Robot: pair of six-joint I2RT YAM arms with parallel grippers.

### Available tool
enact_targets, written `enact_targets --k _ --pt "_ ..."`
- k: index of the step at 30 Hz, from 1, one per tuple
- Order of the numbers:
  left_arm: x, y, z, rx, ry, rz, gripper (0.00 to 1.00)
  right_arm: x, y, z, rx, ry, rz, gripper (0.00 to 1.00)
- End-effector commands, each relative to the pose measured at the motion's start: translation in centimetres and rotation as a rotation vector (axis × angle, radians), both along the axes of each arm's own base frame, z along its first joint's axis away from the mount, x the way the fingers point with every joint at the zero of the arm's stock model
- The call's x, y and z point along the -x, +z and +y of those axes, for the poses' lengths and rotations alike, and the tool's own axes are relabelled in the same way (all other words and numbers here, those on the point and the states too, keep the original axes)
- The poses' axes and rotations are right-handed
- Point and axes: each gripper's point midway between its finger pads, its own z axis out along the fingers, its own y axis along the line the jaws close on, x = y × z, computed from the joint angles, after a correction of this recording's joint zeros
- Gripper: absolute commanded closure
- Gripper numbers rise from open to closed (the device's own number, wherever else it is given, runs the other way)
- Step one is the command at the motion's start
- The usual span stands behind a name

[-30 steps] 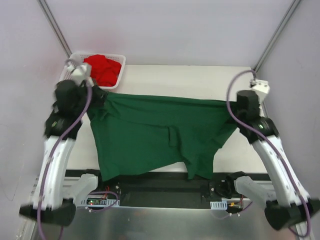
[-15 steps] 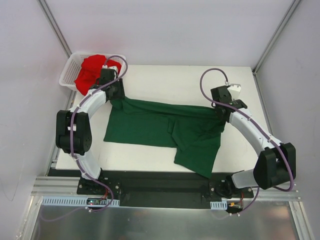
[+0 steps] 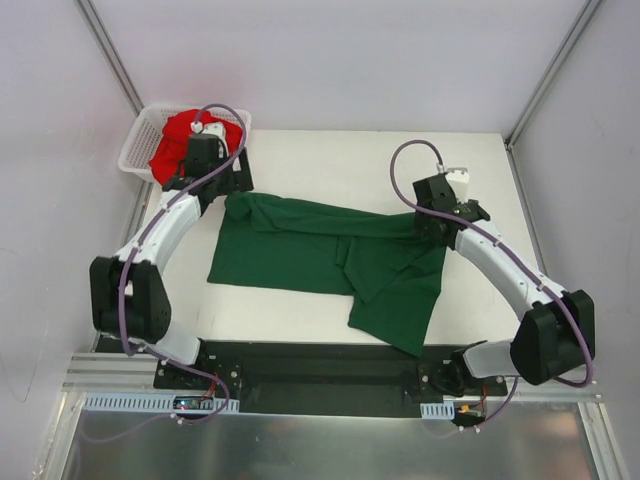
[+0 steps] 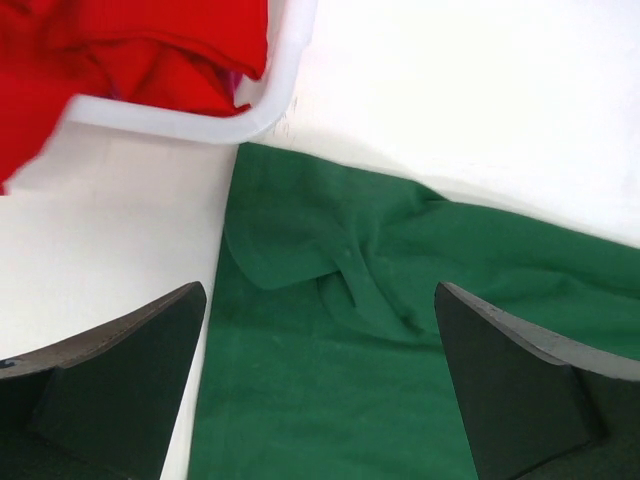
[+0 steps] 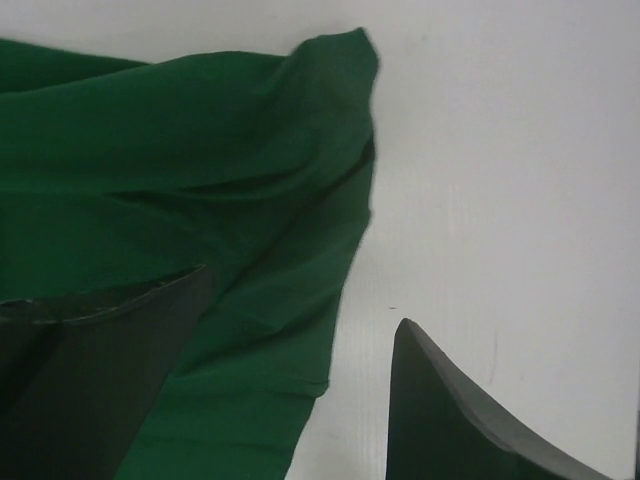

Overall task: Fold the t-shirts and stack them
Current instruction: Flatten out the tshirt

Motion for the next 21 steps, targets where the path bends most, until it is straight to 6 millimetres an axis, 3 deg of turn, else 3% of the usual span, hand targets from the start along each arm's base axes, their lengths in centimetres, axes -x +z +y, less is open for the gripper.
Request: enact_targets --k 1,6,9,10,18,21 --pt "2.8 4.6 1.0 -0.027 0.015 -0.102 0.01 2.3 0.9 4.2 -0.074 0.176 0.002 0.21" --pt "3.0 4.5 1.3 -0.052 0.010 -0.090 0.01 5.2 -0.8 7.9 -0.119 0.330 0.048 0.21" --pt "2.5 4.3 0.7 -0.033 -0.010 -0.075 0.00 7.0 -2.4 9.8 -0.176 0.398 0.065 0.21" --pt "2.4 4.2 0.7 -0.029 -0.011 -0.074 0.01 8.0 -3.8 9.9 -0.173 0.422 0.092 0.21" --pt "2.2 4.1 0.6 -0.026 -0.020 -0.069 0.01 11.0 -7.8 12.8 -0.156 0.600 0.131 0.22" --pt "2.4 3.9 0.4 -0.020 -0.021 -0.063 0.01 11.6 -8.1 14.5 -0.120 0.677 0.130 0.22"
